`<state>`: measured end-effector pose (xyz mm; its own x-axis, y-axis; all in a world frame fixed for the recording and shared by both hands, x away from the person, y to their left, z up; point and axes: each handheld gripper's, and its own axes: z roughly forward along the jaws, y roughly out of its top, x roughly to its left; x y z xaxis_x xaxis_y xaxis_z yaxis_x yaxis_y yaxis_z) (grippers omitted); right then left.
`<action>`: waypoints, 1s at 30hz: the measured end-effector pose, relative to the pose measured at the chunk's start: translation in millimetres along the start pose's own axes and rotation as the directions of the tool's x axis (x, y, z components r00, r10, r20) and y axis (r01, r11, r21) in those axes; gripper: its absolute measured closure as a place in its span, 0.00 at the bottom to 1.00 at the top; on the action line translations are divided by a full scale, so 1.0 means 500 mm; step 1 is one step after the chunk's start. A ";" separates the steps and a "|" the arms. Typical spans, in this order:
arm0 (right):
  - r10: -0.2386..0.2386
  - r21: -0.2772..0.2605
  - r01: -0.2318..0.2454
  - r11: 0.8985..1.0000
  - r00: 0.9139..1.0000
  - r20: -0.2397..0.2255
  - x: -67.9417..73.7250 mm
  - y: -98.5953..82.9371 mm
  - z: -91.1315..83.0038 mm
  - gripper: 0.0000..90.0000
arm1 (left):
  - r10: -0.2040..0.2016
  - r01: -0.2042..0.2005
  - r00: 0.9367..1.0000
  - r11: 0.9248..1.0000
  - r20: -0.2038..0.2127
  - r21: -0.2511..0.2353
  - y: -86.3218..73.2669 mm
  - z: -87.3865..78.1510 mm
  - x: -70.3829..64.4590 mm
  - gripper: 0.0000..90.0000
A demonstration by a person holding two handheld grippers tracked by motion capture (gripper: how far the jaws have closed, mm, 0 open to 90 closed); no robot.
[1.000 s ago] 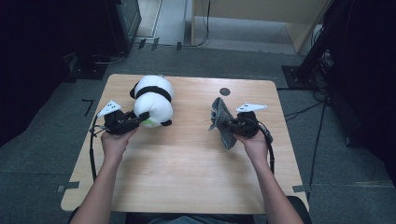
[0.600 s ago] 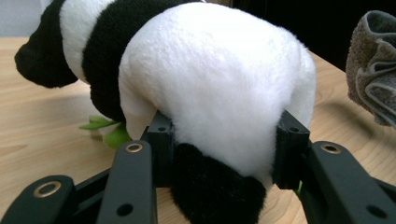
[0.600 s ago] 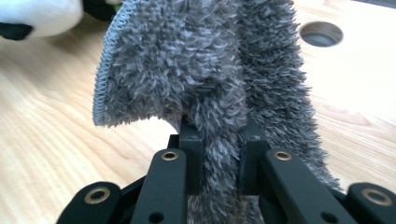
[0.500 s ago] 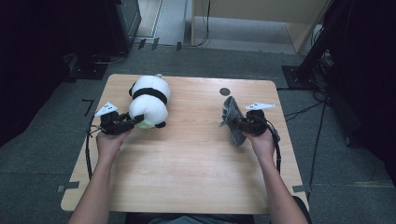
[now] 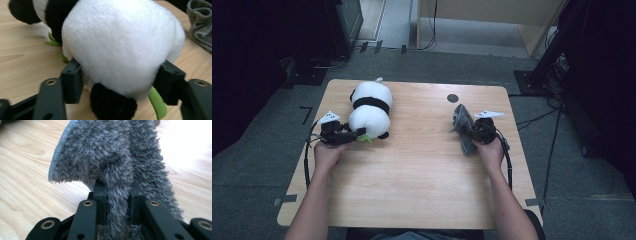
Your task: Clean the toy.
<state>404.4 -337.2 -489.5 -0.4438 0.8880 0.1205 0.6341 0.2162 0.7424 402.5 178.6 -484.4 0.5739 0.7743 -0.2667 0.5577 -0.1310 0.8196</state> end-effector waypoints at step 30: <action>0.036 -0.060 -0.037 0.997 0.999 -0.032 0.002 0.014 -0.027 0.45 | 0.056 -0.050 0.997 0.994 -0.054 0.093 0.021 -0.019 -0.024 0.11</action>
<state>399.9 -340.3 -475.6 -0.4409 0.8817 0.1677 0.6109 0.1579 0.7758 395.7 174.0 -467.7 0.5709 0.7980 -0.1932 0.5815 -0.2269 0.7813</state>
